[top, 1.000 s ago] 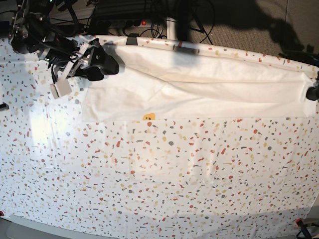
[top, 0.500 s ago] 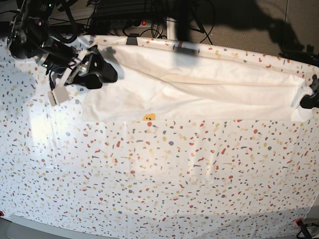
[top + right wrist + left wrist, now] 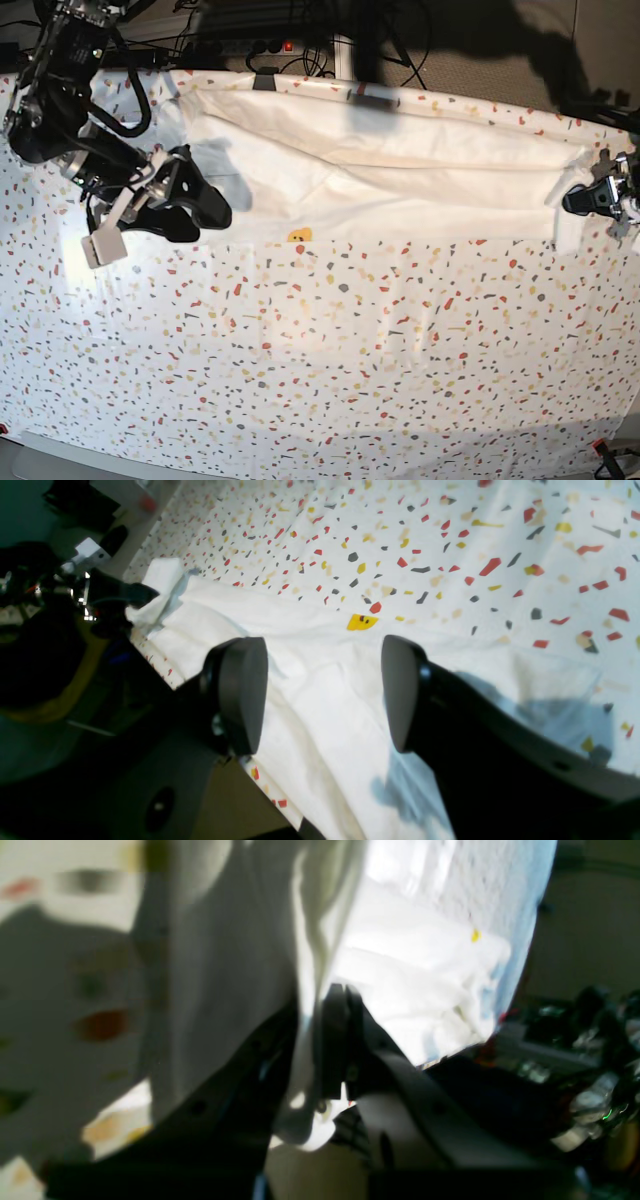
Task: Fold the T-shirt properly
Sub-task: 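Move the left gripper to the strip's end and grasp it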
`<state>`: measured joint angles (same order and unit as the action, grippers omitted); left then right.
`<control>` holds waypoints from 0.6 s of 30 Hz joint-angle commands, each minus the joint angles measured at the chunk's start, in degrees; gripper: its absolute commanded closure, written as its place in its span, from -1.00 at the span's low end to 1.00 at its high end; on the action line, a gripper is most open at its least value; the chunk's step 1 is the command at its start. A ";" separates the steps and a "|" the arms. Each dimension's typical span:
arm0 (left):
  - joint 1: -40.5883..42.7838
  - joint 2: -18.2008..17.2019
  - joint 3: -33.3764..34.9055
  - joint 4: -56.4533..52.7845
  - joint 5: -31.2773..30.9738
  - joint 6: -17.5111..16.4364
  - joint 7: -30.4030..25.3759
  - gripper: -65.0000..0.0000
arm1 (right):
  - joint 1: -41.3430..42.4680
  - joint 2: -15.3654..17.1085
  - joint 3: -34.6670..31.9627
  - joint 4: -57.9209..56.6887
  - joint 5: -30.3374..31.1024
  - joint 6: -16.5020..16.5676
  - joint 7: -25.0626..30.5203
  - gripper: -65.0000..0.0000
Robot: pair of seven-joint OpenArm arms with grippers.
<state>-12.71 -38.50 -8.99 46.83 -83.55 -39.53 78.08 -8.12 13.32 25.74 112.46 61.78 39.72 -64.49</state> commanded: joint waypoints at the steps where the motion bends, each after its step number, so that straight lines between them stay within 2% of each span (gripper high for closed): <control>1: 0.02 -0.68 -0.39 3.30 -1.45 -0.47 -0.50 1.00 | 0.50 0.61 0.17 0.96 1.44 0.28 1.95 -0.11; 3: 1.99 0.61 -0.39 8.74 0.90 -0.47 -4.33 1.00 | 0.48 0.61 0.28 0.96 0.85 0.28 2.89 -0.11; 6: 4.39 2.78 -0.39 16.41 11.65 -0.47 -10.54 1.00 | 0.50 0.61 1.16 0.96 -2.05 0.28 4.04 -0.11; 8: 5.44 4.57 -0.39 20.83 15.98 0.39 -11.10 1.00 | 0.48 0.61 1.99 0.96 -2.56 0.28 4.02 -0.11; 18: 11.89 15.04 -0.39 35.39 25.73 5.29 -11.74 1.00 | 0.50 0.63 3.30 0.96 -2.91 0.28 3.28 -0.11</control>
<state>0.01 -22.52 -8.99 81.23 -56.51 -34.22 67.22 -8.12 13.32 28.84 112.51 57.34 39.72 -62.46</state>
